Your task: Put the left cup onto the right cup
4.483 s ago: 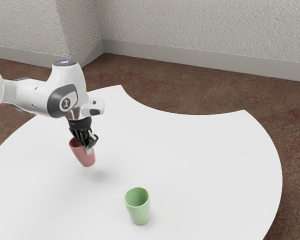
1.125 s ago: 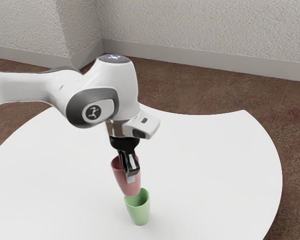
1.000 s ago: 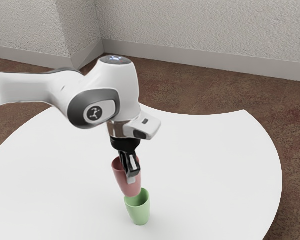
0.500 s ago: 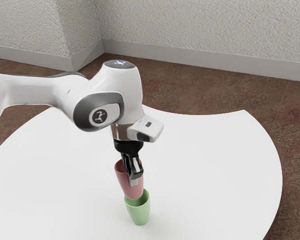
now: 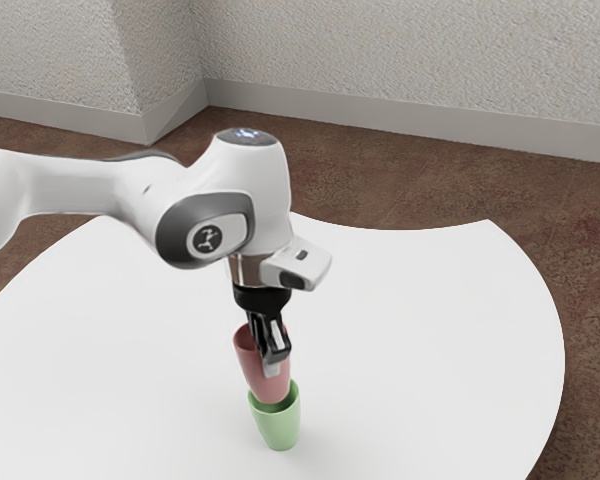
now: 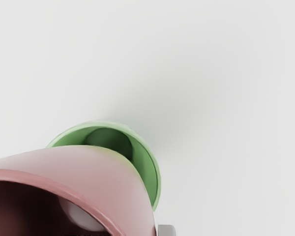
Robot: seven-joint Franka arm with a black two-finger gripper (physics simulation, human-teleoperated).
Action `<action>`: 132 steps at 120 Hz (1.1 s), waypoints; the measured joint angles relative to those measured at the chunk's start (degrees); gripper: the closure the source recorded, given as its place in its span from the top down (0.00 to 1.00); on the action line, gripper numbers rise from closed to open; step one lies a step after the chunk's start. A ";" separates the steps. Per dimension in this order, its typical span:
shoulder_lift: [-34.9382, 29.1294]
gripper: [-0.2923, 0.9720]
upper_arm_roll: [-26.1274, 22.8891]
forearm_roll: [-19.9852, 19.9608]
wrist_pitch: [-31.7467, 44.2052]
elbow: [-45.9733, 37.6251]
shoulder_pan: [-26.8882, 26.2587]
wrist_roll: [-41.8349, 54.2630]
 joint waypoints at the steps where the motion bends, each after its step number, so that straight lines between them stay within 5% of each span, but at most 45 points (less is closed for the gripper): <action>1: 0.03 0.15 -0.01 0.00 0.02 0.00 0.01 0.00; 132: 2.43 0.15 -0.02 -0.40 1.48 0.46 -0.32 -0.13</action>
